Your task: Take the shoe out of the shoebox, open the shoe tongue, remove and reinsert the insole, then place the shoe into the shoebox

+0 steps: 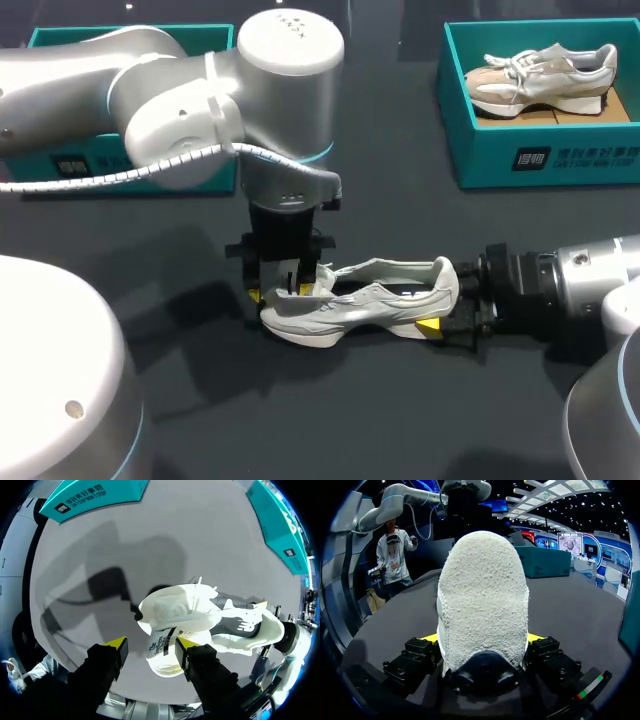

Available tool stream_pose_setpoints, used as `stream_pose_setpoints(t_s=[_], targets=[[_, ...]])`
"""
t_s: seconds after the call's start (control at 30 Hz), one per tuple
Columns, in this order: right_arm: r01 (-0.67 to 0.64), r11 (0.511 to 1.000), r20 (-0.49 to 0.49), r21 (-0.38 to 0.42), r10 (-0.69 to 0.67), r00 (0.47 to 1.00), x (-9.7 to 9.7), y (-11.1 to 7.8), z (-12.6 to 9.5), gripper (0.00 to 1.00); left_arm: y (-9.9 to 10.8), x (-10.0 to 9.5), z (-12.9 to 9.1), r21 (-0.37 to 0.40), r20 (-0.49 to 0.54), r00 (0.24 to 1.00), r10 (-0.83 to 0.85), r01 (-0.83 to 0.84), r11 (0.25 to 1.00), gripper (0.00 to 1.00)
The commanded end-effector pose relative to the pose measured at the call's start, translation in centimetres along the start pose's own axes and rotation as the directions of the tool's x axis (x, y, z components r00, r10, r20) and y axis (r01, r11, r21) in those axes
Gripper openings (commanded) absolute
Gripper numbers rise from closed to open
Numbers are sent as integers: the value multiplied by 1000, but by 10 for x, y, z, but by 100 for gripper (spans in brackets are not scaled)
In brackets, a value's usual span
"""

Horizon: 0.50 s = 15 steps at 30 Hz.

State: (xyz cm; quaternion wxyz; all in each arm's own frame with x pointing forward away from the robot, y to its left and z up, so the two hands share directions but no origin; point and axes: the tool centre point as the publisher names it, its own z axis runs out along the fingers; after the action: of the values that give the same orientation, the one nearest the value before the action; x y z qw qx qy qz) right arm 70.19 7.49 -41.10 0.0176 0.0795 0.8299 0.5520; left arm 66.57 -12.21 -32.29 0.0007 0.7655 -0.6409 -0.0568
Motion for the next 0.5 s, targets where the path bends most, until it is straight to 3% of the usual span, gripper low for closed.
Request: stream_pose_setpoints(t_s=[0.03,0.5], targets=[[0,1000,1,3,0,1000,1,0,0,0,4,-6,-30,37,-68,997,30,-28,999,58],[0,1000,1,3,0,1000,1,0,0,0,4,54,-116,194,-235,913,334,-293,936,72]])
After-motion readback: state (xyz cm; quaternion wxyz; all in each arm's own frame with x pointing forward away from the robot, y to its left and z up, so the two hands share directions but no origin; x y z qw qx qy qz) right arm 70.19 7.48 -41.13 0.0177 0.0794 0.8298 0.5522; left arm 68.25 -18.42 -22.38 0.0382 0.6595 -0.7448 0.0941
